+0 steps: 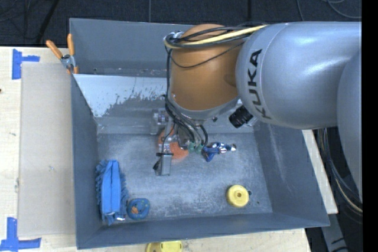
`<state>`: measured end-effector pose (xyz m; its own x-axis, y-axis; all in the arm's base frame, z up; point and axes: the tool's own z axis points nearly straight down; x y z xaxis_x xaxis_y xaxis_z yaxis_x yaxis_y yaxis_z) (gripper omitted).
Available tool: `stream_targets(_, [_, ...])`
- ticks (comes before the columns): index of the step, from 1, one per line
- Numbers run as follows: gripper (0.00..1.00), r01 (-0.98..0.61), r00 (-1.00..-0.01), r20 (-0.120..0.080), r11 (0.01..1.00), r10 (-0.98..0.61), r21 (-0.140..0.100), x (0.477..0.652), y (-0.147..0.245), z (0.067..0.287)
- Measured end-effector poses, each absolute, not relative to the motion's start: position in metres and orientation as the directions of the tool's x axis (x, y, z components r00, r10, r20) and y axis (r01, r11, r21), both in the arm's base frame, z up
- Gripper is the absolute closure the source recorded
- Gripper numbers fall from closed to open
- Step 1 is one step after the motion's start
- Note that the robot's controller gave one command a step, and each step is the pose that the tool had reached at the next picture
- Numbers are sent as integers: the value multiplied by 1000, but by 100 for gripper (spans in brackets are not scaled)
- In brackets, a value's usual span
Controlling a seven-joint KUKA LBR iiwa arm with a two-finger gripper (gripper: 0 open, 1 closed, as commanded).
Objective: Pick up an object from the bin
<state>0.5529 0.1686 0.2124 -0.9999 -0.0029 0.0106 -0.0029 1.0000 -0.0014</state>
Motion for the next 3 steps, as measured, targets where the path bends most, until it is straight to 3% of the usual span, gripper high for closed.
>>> stream_targets(1, [0, 1, -1000, 2, 1000, 1, 0, 555, 168, 217])
stream_targets(2, [0, -38, -999, 2, 999, -38, 1, 566, 141, 208])
stream_targets(3, [0, 39, -999, 3, 999, 39, -1, 570, 122, 199])
